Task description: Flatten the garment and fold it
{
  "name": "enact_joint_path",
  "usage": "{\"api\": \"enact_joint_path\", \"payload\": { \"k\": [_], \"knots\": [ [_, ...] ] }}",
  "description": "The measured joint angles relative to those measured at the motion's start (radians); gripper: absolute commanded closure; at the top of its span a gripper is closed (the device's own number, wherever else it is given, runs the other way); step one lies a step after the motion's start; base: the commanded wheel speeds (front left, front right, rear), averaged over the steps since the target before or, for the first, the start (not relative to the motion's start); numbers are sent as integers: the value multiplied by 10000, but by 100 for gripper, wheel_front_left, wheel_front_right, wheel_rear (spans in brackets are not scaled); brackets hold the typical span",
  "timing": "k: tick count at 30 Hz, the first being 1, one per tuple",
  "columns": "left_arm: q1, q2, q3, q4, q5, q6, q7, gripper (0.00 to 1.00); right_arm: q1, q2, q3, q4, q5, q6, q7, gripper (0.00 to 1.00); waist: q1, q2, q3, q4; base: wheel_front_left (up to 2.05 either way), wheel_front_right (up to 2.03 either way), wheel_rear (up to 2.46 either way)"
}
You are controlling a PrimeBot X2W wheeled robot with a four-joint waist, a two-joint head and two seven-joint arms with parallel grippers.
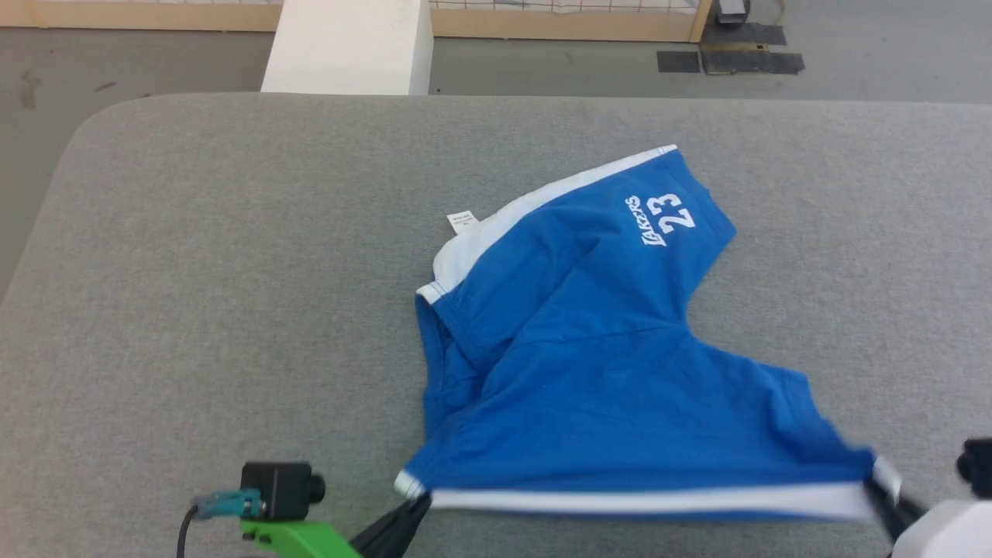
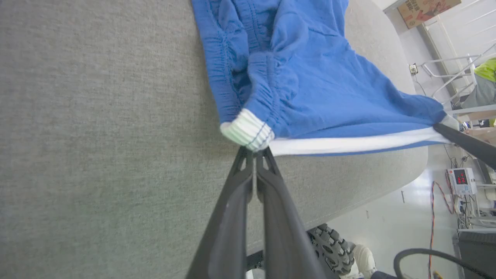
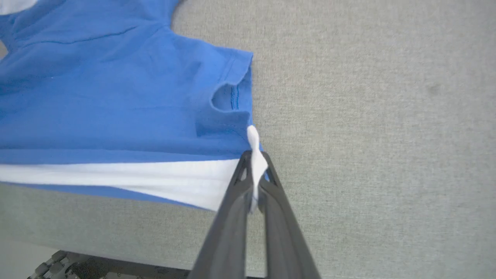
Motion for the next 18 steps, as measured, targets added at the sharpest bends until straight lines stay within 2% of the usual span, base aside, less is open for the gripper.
{"api": "enact_joint_path", "payload": {
  "k": [4, 8, 18],
  "knots": [
    [-716, -487, -67, -90, 182, -44, -161, 100, -931, -48, 48, -192, -491, -4, -407, 100, 0, 0, 28, 114, 0, 0, 0],
    [-2008, -1018, -188, 290, 435, -132, -192, 100, -2428, -163, 525, 244, -965, -6, -612, 100, 0, 0, 137, 205, 0, 0, 0],
    [-4609, -2127, -23, 2226, 865, -136, -255, 100, -6639, -1440, 1313, 3340, -1156, -10, -1354, 100, 1, 0, 964, 504, 0, 0, 0]
  ]
}}
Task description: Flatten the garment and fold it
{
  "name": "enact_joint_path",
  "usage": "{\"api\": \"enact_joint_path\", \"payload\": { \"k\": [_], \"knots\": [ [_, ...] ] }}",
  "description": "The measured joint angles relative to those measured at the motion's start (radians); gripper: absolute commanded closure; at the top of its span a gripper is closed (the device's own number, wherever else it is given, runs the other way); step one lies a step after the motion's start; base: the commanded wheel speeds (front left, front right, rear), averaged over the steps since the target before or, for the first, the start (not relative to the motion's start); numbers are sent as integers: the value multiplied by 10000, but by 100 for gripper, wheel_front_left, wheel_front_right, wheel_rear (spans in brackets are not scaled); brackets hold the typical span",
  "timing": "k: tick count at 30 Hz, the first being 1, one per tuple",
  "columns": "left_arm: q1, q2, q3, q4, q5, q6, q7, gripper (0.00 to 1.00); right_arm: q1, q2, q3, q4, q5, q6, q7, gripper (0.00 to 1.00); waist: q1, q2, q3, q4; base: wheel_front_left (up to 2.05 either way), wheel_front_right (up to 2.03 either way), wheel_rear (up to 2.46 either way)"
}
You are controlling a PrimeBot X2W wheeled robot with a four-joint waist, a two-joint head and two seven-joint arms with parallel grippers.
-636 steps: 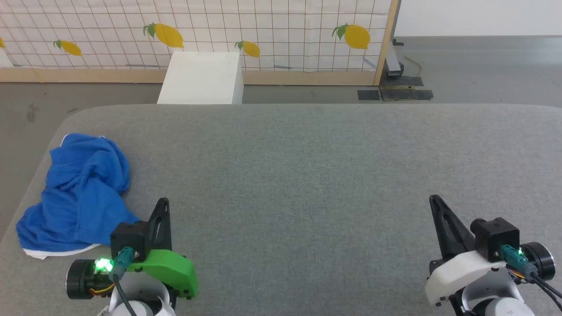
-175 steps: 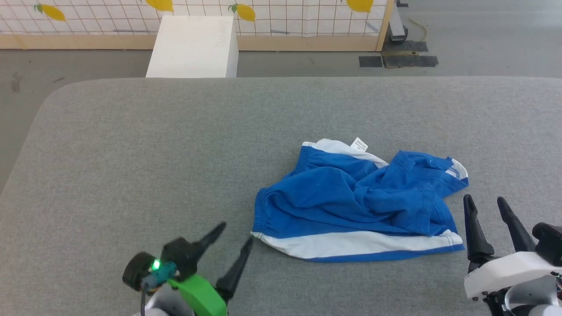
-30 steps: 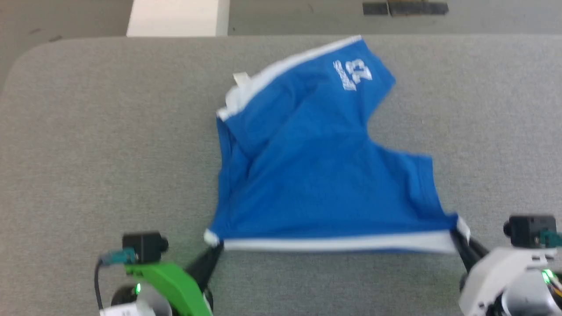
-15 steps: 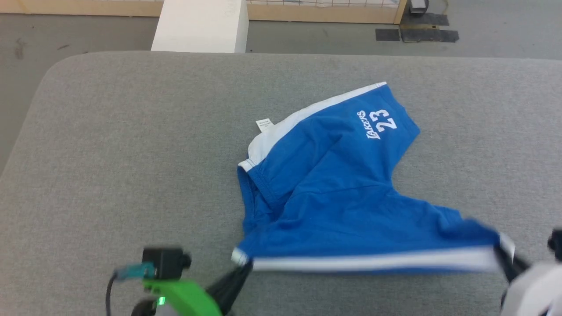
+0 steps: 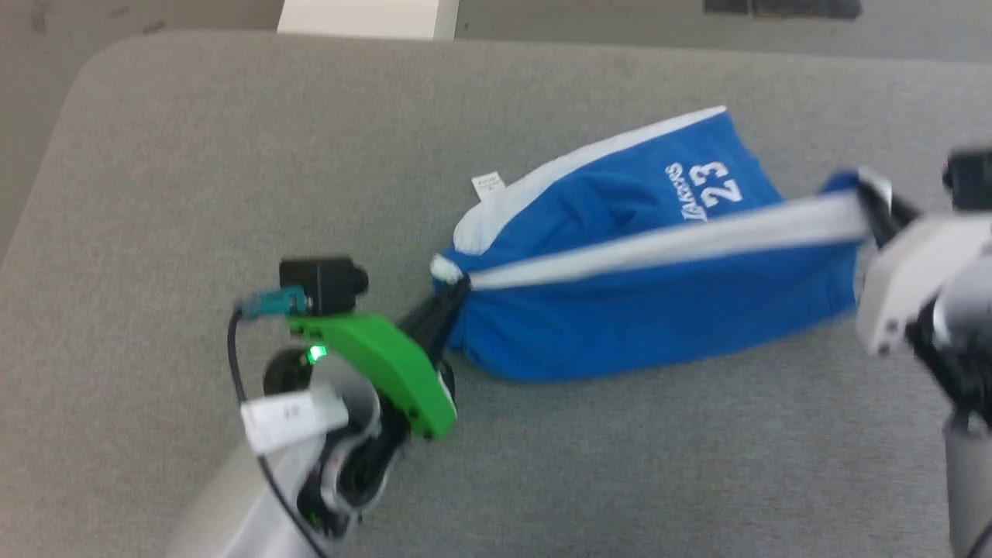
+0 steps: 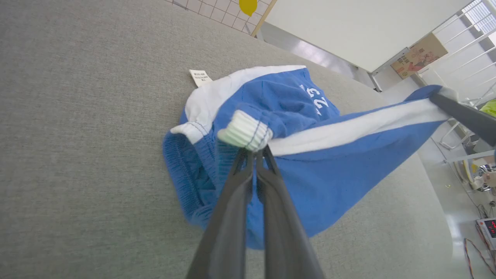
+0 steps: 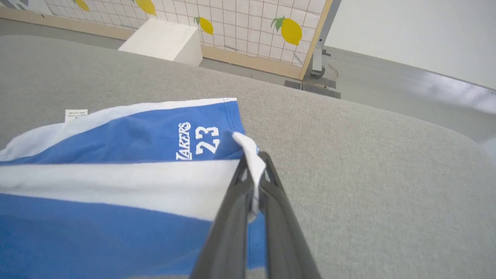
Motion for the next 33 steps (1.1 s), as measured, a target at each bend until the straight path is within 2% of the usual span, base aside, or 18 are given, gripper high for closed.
{"api": "enact_joint_path", "payload": {
  "k": [6, 14, 20, 25, 26, 27, 28, 29, 30, 33],
  "knots": [
    [-1124, -468, 217, 1267, 104, 29, -270, 100, -2257, -424, 612, 2088, -38, 0, -631, 100, 1, 0, 756, 217, 0, 0, 0],
    [-1990, -913, 445, 2499, 104, -36, -813, 100, -4704, -587, 1639, 4840, -378, 0, -1290, 100, 1, 0, 1815, 484, 0, 0, 0],
    [-2380, -1225, 391, 2953, 109, -280, -1091, 100, -5763, -1051, 2537, 6287, -554, 0, -1235, 100, 2, 0, 2395, 762, 0, 0, 0],
    [-2570, -1415, 360, 3068, 109, -416, -1308, 100, -6505, -1191, 2815, 7106, -546, 0, -1235, 100, 2, 0, 2724, 993, 0, 0, 0],
    [-2573, -1461, 364, 3062, 104, -458, -1348, 93, -6588, -1189, 2815, 7248, -522, 0, -1221, 100, 2, 0, 2760, 1025, 0, 0, 0],
    [-2573, -1505, 357, 3060, 102, -495, -1379, 36, -6678, -1189, 2849, 7451, -479, 0, -1112, 100, 2, 0, 2798, 1062, 0, 0, 0],
    [-2575, -1517, 332, 3045, 105, -564, -1438, 0, -6742, -1189, 2880, 7614, -418, 0, -1009, 71, 2, 0, 2823, 1096, 0, 0, 0],
    [-2580, -1517, 303, 3030, 109, -629, -1467, 0, -6771, -1191, 2913, 7699, -370, 0, -968, 20, 2, 0, 2837, 1119, 0, 0, 0],
    [-2591, -1519, 286, 3012, 109, -671, -1526, 0, -6821, -1197, 2907, 7779, -291, 0, -970, 0, 1, 0, 2840, 1141, 0, 0, 0],
    [-2574, -1521, 182, 2959, 161, -800, -1661, 0, -6891, -1221, 2809, 7906, -86, 0, -1229, 0, 2, 0, 2753, 1153, 0, 0, 0]
  ]
}}
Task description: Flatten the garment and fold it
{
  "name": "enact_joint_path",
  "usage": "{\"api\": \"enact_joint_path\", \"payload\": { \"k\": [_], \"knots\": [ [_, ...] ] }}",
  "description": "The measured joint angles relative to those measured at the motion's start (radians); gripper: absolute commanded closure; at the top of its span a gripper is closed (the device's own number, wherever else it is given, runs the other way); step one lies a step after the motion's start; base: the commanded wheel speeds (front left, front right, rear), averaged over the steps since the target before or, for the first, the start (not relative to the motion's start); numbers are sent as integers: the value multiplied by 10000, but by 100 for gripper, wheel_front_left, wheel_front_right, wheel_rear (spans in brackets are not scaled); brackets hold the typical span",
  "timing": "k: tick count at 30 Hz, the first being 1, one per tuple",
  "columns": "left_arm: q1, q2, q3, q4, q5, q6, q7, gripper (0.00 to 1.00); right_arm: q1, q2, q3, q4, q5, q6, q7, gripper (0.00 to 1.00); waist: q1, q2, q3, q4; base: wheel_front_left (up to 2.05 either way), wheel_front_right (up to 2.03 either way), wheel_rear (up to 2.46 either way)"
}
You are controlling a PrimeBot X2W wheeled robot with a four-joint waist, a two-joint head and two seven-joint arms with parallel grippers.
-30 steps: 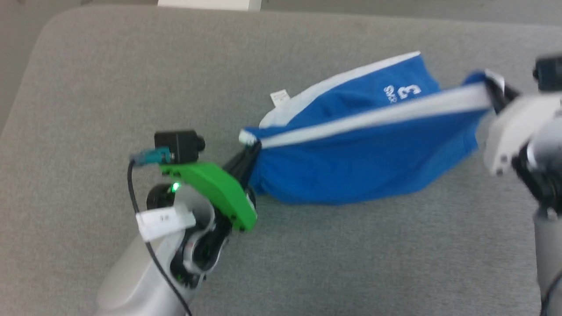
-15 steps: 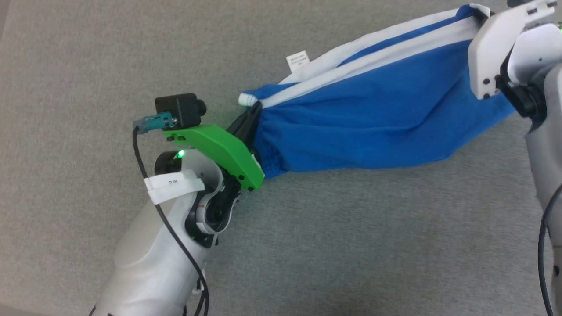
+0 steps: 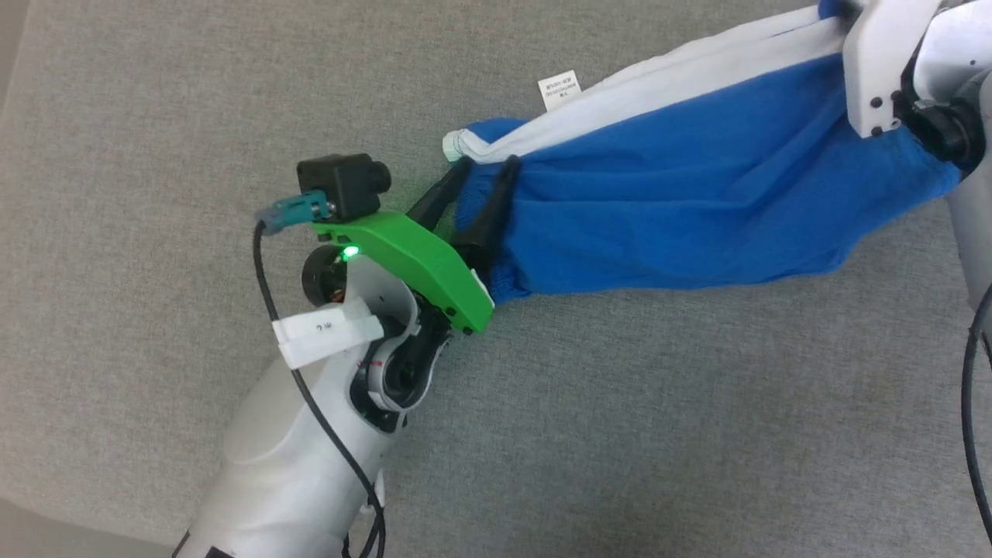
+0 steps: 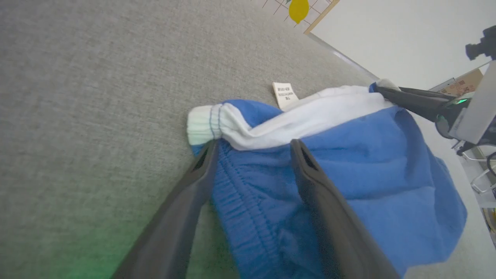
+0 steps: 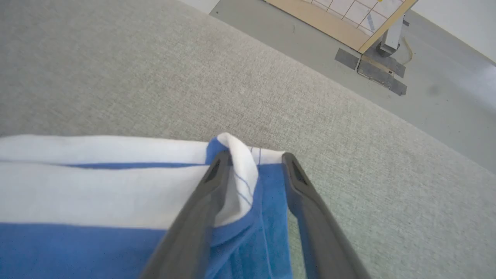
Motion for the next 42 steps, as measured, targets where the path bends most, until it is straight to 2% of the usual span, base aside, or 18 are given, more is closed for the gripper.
{"api": "enact_joint_path", "payload": {
  "k": [7, 15, 20, 23, 28, 33, 42],
  "knots": [
    [779, 276, -59, -376, 123, -94, -512, 0, 509, -173, -477, -349, 537, 0, -1505, 0, 0, 0, -527, -38, 0, 0, 0],
    [2183, 780, -146, -1035, 491, -79, -1193, 0, 3013, -148, -1567, -2176, 1275, 0, -2727, 0, 0, 0, -1439, -129, 0, 0, 0],
    [2742, 1018, -445, -1062, 767, -61, -1402, 0, 4865, 476, -2663, -3714, 1258, -2, -3404, 0, 0, 0, -2058, -208, 0, 0, 0],
    [2842, 1078, -769, -848, 1214, -61, -1536, 0, 6018, 1172, -3252, -4777, 1160, -2, -3937, 0, -1, 0, -2430, -274, 0, 0, 0],
    [2822, 1083, -1089, -65, 1783, 36, -1770, 0, 7671, 2104, -3369, -6128, 805, -2, -4773, 0, -1, 0, -2808, -507, 0, 0, 0],
    [2614, 959, -1072, 945, 1904, 288, -1941, 0, 8827, 2470, -3246, -6525, 803, -2, -5446, 0, -1, 0, -2911, -938, 0, 0, 0],
    [2184, 742, -930, 2056, 1868, 449, -1964, 0, 9327, 2541, -3210, -6309, 1101, -2, -6100, 0, -1, 0, -2927, -1741, 0, 0, 0]
  ]
}}
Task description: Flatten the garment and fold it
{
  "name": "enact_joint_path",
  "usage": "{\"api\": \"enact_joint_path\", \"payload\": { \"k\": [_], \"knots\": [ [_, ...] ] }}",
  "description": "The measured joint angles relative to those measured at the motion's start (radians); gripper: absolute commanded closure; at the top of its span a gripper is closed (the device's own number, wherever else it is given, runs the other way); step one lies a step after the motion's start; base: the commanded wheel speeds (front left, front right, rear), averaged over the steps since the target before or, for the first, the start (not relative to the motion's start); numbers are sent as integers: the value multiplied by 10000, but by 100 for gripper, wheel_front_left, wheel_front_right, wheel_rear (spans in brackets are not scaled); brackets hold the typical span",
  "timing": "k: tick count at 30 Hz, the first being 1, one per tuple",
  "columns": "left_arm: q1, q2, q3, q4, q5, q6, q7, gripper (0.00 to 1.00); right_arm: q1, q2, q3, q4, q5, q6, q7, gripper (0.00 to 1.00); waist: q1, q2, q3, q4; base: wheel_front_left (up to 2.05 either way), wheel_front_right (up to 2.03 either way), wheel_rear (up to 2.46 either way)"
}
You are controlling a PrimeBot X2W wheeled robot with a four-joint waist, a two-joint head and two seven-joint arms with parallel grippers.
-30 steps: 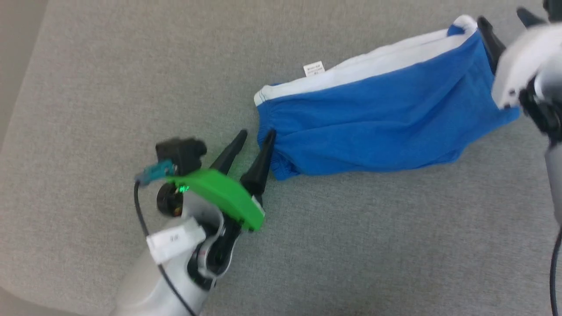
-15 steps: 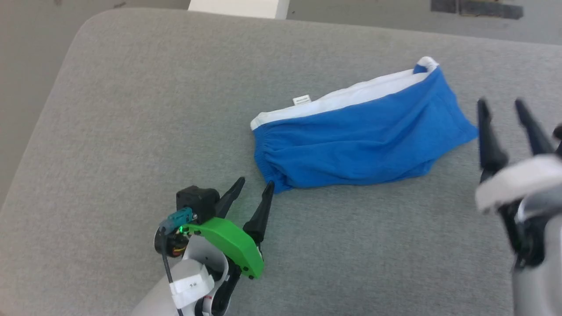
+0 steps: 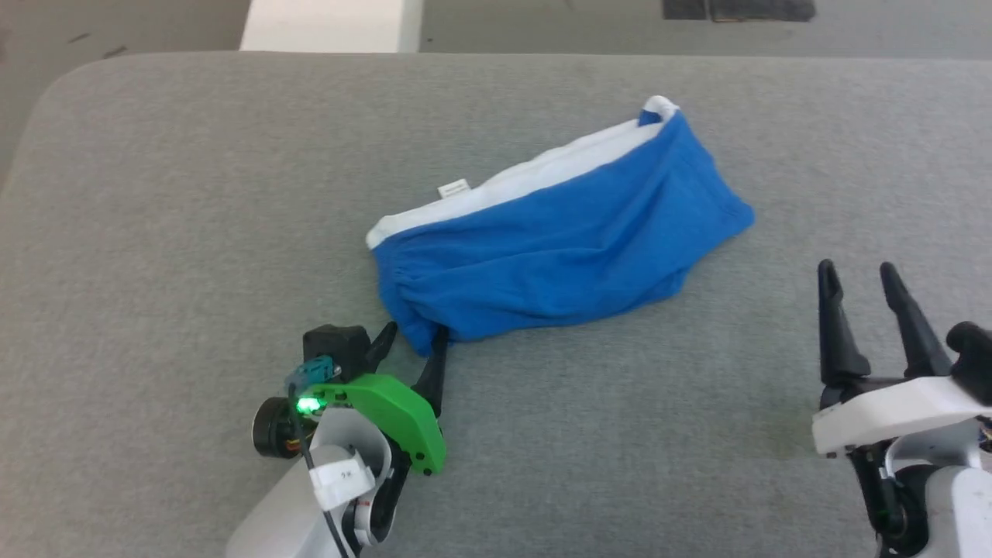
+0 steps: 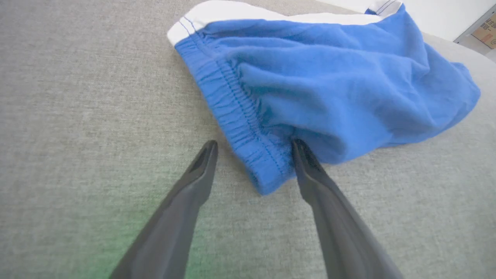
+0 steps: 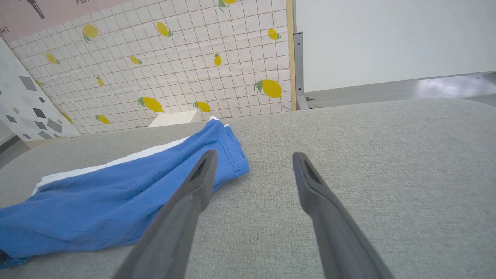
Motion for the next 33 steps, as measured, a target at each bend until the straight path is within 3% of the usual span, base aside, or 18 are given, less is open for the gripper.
{"api": "enact_joint_path", "payload": {
  "k": [5, 6, 7, 8, 9, 19, 33],
  "knots": [
    [-228, -38, -77, 334, -96, -4, 443, 0, 16, 4, 117, 163, 104, 0, -128, 0, 0, 0, 54, -264, 0, 0, 0],
    [-277, -42, -92, 368, -111, -6, 537, 12, 16, 4, 151, 192, 136, 0, -148, 0, 0, 0, 67, -293, 0, 0, 0],
    [-312, -44, -96, 383, -113, -6, 575, 56, 16, 4, 205, 217, 148, 0, -153, 0, 0, 0, 80, -312, 0, 0, 0],
    [-337, -50, -98, 397, -127, -8, 575, 74, 16, 4, 253, 245, 148, 0, -153, 0, 0, 0, 86, -315, 0, 0, 0],
    [-349, -56, -107, 414, -142, -15, 575, 100, 15, 4, 282, 267, 148, 0, -153, 0, 0, 0, 87, -309, 0, 0, 0],
    [-456, -105, -332, 460, -71, -184, 314, 100, -1288, 19, 165, 1258, -606, 0, 470, 0, 0, 0, 167, 12, 0, 0, 0],
    [-1078, -316, -683, 217, 105, -376, 313, 100, -5631, 23, -763, 5595, -2167, 0, 4242, 0, 0, 0, 928, 600, 0, 0, 0]
  ]
}}
